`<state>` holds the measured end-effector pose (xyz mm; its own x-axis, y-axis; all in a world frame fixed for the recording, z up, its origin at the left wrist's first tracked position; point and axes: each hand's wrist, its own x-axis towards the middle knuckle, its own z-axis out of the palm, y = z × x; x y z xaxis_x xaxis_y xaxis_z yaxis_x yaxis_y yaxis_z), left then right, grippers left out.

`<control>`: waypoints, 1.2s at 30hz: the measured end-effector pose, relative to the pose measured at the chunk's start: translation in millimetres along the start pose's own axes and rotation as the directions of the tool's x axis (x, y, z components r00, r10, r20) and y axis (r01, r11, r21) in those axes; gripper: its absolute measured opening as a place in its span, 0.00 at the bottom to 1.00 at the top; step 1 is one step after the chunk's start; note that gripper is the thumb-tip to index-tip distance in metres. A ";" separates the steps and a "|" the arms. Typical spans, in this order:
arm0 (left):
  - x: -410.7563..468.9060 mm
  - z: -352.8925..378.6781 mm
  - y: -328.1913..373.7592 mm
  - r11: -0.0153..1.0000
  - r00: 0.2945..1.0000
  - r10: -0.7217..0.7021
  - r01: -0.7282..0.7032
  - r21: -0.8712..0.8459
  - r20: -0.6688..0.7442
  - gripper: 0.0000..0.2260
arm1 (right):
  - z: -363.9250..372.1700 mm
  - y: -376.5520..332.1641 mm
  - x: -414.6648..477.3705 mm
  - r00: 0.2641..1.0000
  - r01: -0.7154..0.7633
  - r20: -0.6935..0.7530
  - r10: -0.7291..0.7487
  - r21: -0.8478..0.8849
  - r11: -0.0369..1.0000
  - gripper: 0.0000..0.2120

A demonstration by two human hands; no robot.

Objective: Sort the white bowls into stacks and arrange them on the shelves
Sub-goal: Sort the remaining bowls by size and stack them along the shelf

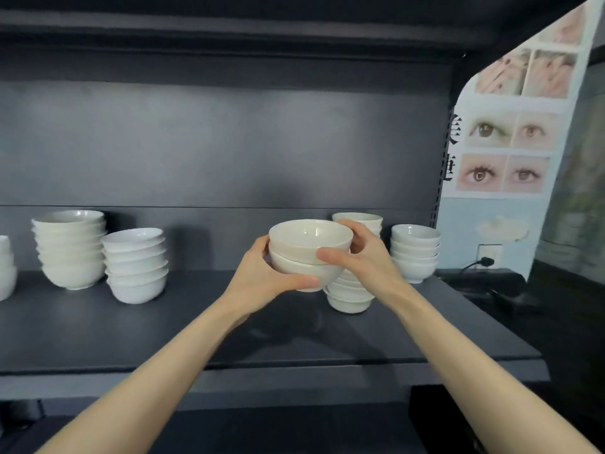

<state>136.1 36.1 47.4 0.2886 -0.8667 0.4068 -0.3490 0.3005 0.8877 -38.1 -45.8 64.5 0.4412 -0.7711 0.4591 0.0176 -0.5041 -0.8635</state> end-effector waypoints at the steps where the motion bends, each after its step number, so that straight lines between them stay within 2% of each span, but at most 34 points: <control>1: 6.4 13.8 2.2 1.000 1.000 0.010 -0.010 -0.010 0.010 0.41 | -15.5 2.5 2.0 1.000 -0.001 -0.016 0.001 -0.008 1.000 0.37; 4: 26.5 61.3 8.9 0.998 0.999 0.037 -0.036 -0.042 0.034 0.43 | -64.2 10.5 8.2 0.998 0.008 -0.057 -0.009 -0.026 1.000 0.28; 6: 38.9 95.9 13.1 0.998 0.998 0.044 -0.042 -0.051 0.037 0.43 | -98.7 19.0 14.8 0.997 0.019 -0.068 -0.020 -0.018 1.000 0.33; 11: 73.5 184.3 19.8 0.996 0.999 0.041 -0.041 -0.085 0.005 0.36 | -181.3 42.6 39.7 0.995 0.033 -0.095 -0.038 -0.055 0.998 0.45; 14: 96.6 225.5 19.8 0.992 0.999 0.038 -0.042 -0.119 -0.037 0.34 | -217.9 53.5 57.8 0.995 0.037 -0.089 -0.042 -0.059 0.998 0.40; 17: 123.8 257.9 15.9 0.991 0.996 0.032 -0.043 -0.128 -0.087 0.33 | -247.8 66.2 78.2 0.994 0.052 -0.094 -0.057 -0.060 0.997 0.30; 19: 140.9 274.2 12.9 0.991 0.993 0.023 -0.038 -0.132 -0.112 0.38 | -261.7 74.1 90.2 0.994 0.043 -0.099 -0.048 -0.054 0.998 0.31; 21: 156.7 286.7 10.0 0.993 0.993 0.026 -0.040 -0.116 -0.117 0.43 | -272.3 83.0 103.2 0.992 0.041 -0.116 -0.047 -0.055 0.998 0.43; 23: 170.9 294.9 8.3 0.995 0.991 0.046 -0.056 -0.083 -0.122 0.44 | -279.7 89.9 115.2 0.990 0.042 -0.133 -0.048 -0.049 0.998 0.49; 29: 209.1 311.9 -4.4 0.998 0.991 0.046 -0.050 -0.027 -0.128 0.46 | -293.0 111.4 146.6 0.987 0.024 -0.159 -0.028 -0.023 0.999 0.46; 36: 238.6 321.3 -26.7 0.999 0.992 0.044 -0.045 -0.013 -0.119 0.42 | -295.2 140.3 175.5 0.984 0.000 -0.176 0.001 0.008 1.000 0.42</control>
<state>-72.2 -306.7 51.5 0.3771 -0.7993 0.4679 -0.3502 0.3447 0.8710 -223.1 -366.8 85.6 0.2768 -0.8280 0.4877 0.0247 -0.5012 -0.8650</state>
